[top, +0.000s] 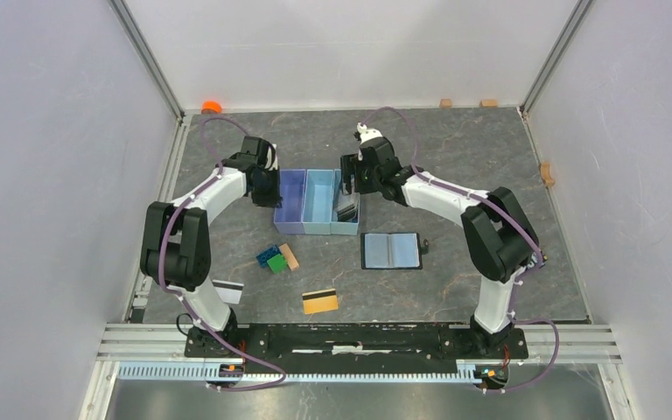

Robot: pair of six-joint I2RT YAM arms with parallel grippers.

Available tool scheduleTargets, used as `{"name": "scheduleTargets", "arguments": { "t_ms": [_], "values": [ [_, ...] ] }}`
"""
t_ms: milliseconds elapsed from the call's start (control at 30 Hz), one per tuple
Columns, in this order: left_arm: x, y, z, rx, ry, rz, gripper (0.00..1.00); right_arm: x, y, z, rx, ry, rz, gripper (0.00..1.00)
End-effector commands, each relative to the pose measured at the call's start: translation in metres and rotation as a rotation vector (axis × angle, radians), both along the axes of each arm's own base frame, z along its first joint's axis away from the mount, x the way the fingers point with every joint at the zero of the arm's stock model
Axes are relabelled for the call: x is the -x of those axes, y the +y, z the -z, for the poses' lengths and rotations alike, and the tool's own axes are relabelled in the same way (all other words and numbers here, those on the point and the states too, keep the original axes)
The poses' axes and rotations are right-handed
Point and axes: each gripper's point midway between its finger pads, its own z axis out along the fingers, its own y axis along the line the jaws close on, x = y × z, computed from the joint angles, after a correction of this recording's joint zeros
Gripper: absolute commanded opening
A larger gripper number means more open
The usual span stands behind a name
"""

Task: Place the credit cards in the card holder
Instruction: Move the storage box to the center of the board.

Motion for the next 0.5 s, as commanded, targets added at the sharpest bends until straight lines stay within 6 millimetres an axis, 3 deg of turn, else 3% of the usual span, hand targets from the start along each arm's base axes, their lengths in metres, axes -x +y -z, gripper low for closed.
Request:
{"name": "scheduleTargets", "arguments": {
  "t_ms": [0,167,467],
  "values": [
    [0.008,-0.016,0.006,0.059,0.034,0.003,0.03,-0.010,-0.008,0.020,0.062,0.035,0.119,0.79],
    [0.007,-0.016,0.004,0.055,0.027,0.005,0.03,-0.012,-0.018,0.026,0.129,0.035,0.175,0.78],
    [0.005,-0.014,0.002,0.045,0.016,0.003,0.03,-0.009,-0.037,-0.003,0.158,-0.025,0.217,0.77]
  ]
}}
